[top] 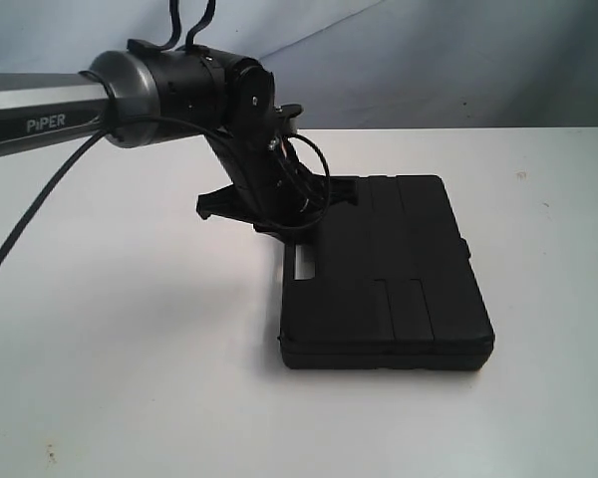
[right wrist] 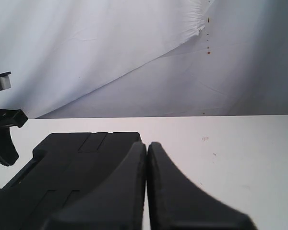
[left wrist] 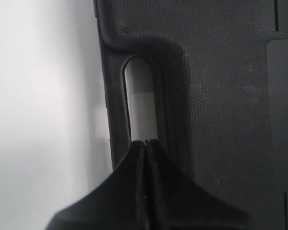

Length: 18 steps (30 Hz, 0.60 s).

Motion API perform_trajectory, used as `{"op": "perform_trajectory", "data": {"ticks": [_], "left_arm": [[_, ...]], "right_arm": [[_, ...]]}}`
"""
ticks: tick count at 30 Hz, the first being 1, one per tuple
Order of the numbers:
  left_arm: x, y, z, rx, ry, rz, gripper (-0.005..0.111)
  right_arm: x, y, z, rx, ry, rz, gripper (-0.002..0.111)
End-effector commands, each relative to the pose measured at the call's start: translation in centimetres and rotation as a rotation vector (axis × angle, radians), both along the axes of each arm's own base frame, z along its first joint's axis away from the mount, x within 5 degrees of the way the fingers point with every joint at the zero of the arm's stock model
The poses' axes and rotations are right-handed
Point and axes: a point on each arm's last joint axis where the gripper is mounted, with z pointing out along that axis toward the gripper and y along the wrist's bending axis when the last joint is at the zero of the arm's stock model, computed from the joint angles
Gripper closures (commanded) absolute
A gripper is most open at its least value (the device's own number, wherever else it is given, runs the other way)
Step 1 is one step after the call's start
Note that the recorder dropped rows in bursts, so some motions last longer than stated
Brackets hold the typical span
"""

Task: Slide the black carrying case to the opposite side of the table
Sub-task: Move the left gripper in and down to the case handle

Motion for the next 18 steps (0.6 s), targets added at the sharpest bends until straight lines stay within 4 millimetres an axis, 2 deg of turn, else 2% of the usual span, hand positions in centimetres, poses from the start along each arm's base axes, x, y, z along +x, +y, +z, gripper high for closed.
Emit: {"op": "perform_trajectory", "data": {"ticks": [1,9,12,18], "left_arm": [[0.72,-0.53,-0.44,-0.01,-0.003,0.016,0.107],[1.13,-0.41,-0.63,0.036,-0.049,-0.06,0.104],[1.13,-0.4,-0.63,0.038,-0.05,-0.061,0.097],[1.16,-0.42,-0.62,0.035,-0.053,-0.061,0.075]], "right_arm": [[-0.02,-0.05,-0.07,-0.002,-0.003,-0.008,0.108],[-0.02,-0.05,-0.07,-0.002,-0.003,-0.008,0.108],[-0.02,-0.05,-0.07,-0.002,-0.003,-0.008,0.108],[-0.02,-0.05,-0.07,-0.002,-0.003,-0.008,0.108]]}}
